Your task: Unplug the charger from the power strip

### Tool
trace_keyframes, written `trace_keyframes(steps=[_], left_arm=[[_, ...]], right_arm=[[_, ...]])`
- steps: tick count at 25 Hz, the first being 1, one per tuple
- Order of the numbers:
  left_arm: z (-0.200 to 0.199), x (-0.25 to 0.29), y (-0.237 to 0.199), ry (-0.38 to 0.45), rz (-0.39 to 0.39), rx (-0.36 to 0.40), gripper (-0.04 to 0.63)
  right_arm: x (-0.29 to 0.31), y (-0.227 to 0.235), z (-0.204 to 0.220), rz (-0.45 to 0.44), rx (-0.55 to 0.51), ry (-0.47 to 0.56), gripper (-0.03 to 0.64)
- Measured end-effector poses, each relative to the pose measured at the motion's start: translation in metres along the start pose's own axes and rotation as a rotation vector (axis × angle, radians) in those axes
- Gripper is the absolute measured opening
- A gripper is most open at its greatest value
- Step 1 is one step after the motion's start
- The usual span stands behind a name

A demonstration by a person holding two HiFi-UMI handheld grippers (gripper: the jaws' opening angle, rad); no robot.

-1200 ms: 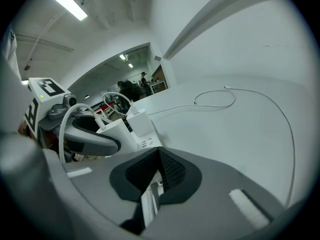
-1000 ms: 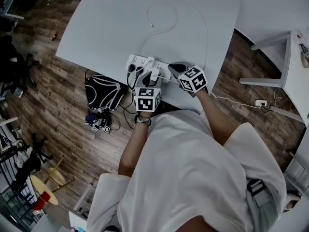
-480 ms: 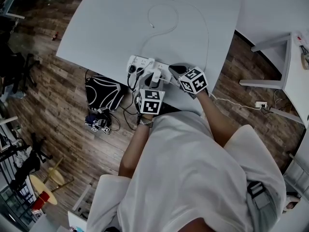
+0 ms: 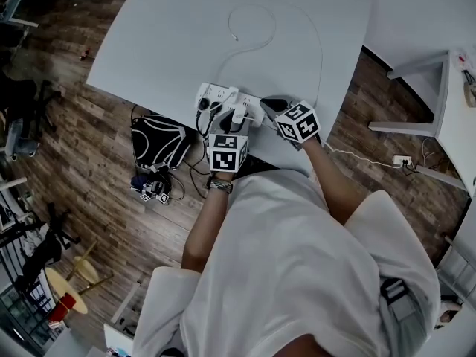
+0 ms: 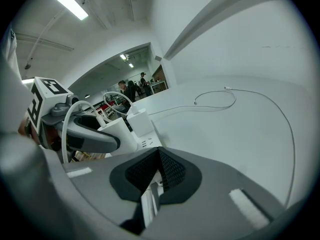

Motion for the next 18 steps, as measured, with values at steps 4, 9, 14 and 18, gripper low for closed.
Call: trace_keyframes(steps=[4,9,14,18], left_arm=[[0.0008,-0.0004,0.0015,-0.020,-0.013,0.045,0.144],[-0.0012,0.0003,0.0032,-0.038,-0.036,0.122,0.144],[-0.0011,0.0008,0.0044,-0.041,-0.042,0.155,0.144],[0.0011,0.0011,0.0029,-0.032,-0.039,0.122,0.144]], right_arm=[[0.0000,-0.0007,0.0014,0.003,0.002,0.001,0.002],[0.0004,-0.0010,-0.0003,0.005,0.000,0.004,0.002],[0.0010,-0.0014,0.0000,0.008,0.000,0.004,0.002],[0.0017,-0.0008,0.0011,0.008,0.001,0.005,0.002]])
Point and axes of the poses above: the fingertips, and each gripper's own axes: x forward along the fingers, y to its right, z out of its underside, the point moved 2 cm from there along -x, backward along the fingers, and after that the axes turned 10 degrees about x, right-handed, at the moved point
